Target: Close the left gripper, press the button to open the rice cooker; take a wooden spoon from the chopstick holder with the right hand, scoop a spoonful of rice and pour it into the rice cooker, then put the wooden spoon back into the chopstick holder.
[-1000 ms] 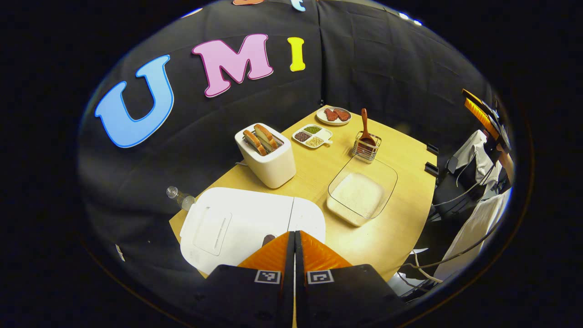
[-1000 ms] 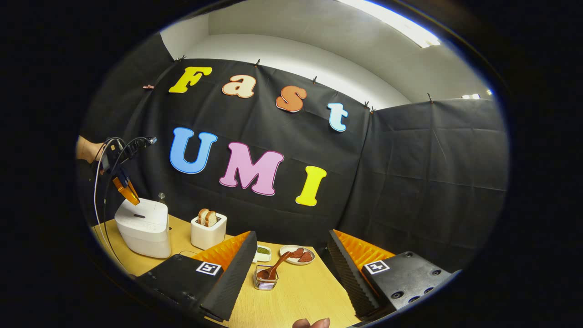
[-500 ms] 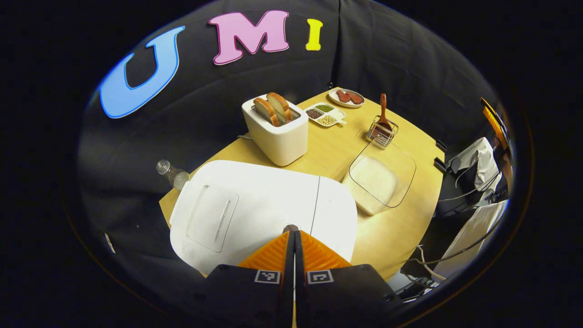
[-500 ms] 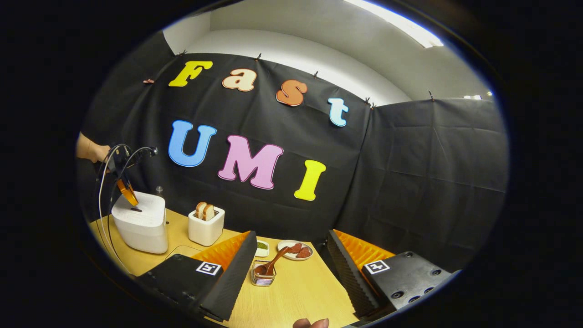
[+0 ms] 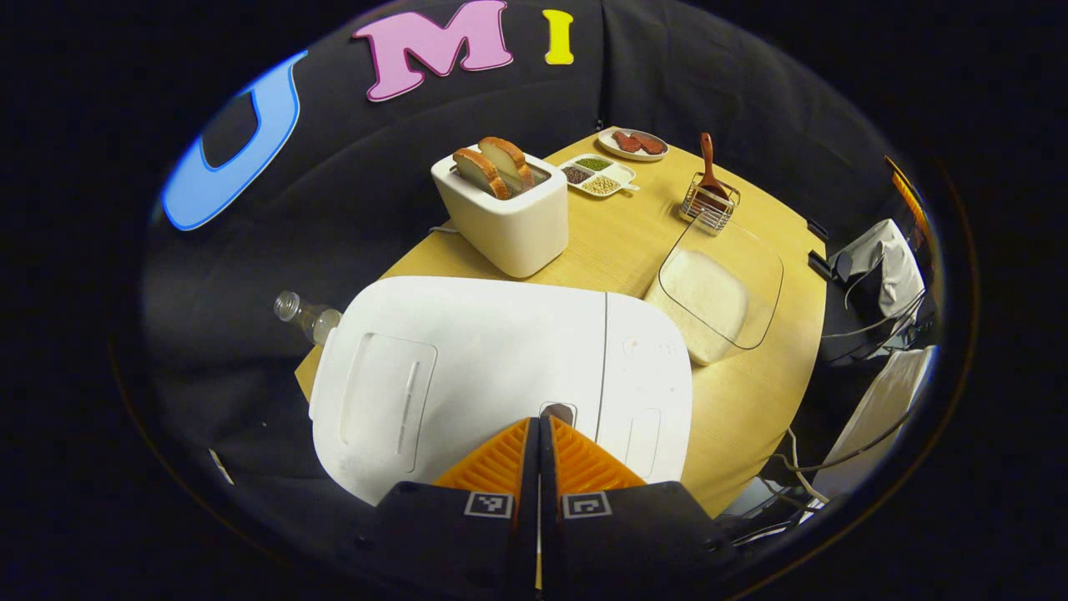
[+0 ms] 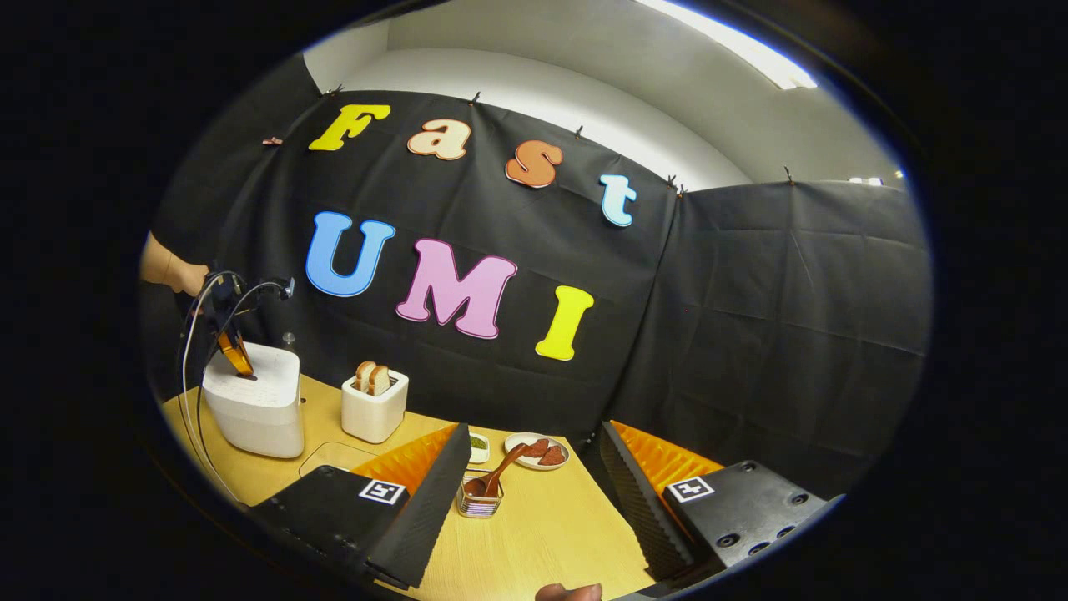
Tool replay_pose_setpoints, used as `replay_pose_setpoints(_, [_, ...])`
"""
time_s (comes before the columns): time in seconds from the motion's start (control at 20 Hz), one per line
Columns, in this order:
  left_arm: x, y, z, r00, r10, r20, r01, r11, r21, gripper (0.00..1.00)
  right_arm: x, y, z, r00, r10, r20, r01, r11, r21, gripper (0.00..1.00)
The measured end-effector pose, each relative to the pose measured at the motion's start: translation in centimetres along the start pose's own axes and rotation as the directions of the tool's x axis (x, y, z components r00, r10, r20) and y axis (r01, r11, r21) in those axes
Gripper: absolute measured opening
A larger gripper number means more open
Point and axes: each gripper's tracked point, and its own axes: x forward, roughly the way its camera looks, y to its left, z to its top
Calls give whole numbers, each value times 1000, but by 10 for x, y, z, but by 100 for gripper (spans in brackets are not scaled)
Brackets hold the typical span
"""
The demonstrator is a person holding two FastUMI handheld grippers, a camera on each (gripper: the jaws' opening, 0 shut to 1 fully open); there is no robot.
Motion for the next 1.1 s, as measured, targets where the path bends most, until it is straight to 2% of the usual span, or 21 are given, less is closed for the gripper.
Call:
replay_pose_setpoints(0.1, [0,0,0,1000,25,-3,-25,1000,8,8,-3,2,-4,1000,1,-6,-1,1000,10,97])
replay_pose_setpoints(0.15, [4,-9,2,1000,-13,11,13,1000,-16,8,-5,2,-5,1000,3,-11,-2,1000,14,98])
replay_pose_setpoints(0.2, [16,-6,-3,1000,-3,10,4,999,-48,8,-6,2,-6,1000,2,-16,-2,1000,17,98])
replay_pose_setpoints(0.25, [6,-6,2,1000,-3,13,3,998,-57,8,-7,2,-7,1000,4,-20,-3,1000,19,98])
replay_pose_setpoints(0.45, [-2,-5,1,1000,8,9,-8,999,-42,8,-15,-3,-2,1000,8,-13,-8,1000,7,98])
replay_pose_setpoints(0.6, [-25,2,16,995,87,50,-88,996,31,8,-18,-14,2,1000,-6,0,6,1000,-1,98])
replay_pose_setpoints(0.7, [-48,17,31,977,178,116,-187,980,73,10,-21,-18,4,1000,-15,7,14,1000,21,97])
replay_pose_setpoints(0.75, [-60,31,39,956,248,157,-263,961,84,8,-21,-20,4,1000,-19,6,19,999,32,97])
replay_pose_setpoints(0.8, [-74,45,48,922,329,203,-351,932,87,7,-23,-21,3,1000,-20,5,20,999,40,97])
replay_pose_setpoints(0.9, [-113,76,66,810,499,309,-541,839,64,9,-25,-17,8,1000,1,26,-3,999,51,97])
replay_pose_setpoints(1.0, [-150,85,75,707,589,391,-641,768,0,11,-28,-20,13,998,7,56,-9,999,48,98])
replay_pose_setpoints(1.05, [-162,86,78,668,613,421,-660,750,-45,25,-28,-21,16,998,6,70,-9,999,47,97])
replay_pose_setpoints(1.1, [-176,80,78,647,622,441,-658,748,-90,40,-29,-21,18,996,4,84,-8,999,48,98])
